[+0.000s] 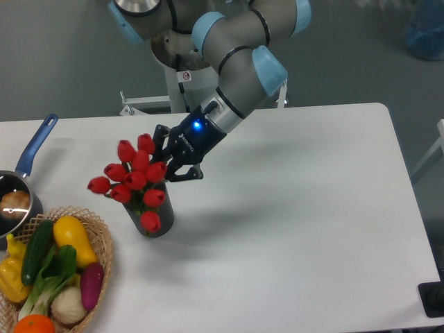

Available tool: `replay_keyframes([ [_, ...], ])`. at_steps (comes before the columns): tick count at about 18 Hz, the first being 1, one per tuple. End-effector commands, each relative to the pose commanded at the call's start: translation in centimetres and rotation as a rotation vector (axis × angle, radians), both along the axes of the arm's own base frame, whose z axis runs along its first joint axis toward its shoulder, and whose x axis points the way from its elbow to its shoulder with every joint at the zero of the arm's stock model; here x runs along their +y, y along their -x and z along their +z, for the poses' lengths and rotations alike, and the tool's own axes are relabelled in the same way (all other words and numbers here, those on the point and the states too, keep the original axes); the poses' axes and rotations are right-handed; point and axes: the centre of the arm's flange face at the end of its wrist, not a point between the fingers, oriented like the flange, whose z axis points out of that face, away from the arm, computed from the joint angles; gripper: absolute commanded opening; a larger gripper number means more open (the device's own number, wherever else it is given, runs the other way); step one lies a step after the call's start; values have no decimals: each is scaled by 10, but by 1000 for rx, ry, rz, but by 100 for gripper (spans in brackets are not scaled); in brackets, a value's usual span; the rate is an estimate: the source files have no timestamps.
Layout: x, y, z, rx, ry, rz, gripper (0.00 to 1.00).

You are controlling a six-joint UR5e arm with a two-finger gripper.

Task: Pick up the flowers from the vase
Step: 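Close the gripper around the tulip stems above the vase rim, then lift the tulip bunch straight up out of the grey vase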

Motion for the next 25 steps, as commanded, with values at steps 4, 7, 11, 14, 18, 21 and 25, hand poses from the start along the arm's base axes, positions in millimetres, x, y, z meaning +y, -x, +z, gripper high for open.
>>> replay_keyframes([
  [4, -4, 0, 20, 9, -14, 19, 0],
  [7, -6, -3, 31, 2, -18, 34, 0],
  [11, -6, -5, 51, 9, -36, 47, 0],
  [14, -5, -5, 75, -8, -63, 70, 0],
  [18, -3, -4, 110, -19, -82, 104, 0],
  [21, -4, -5, 135, -41, -84, 139, 0],
  [25, -10, -9, 155, -27, -100, 154, 0],
])
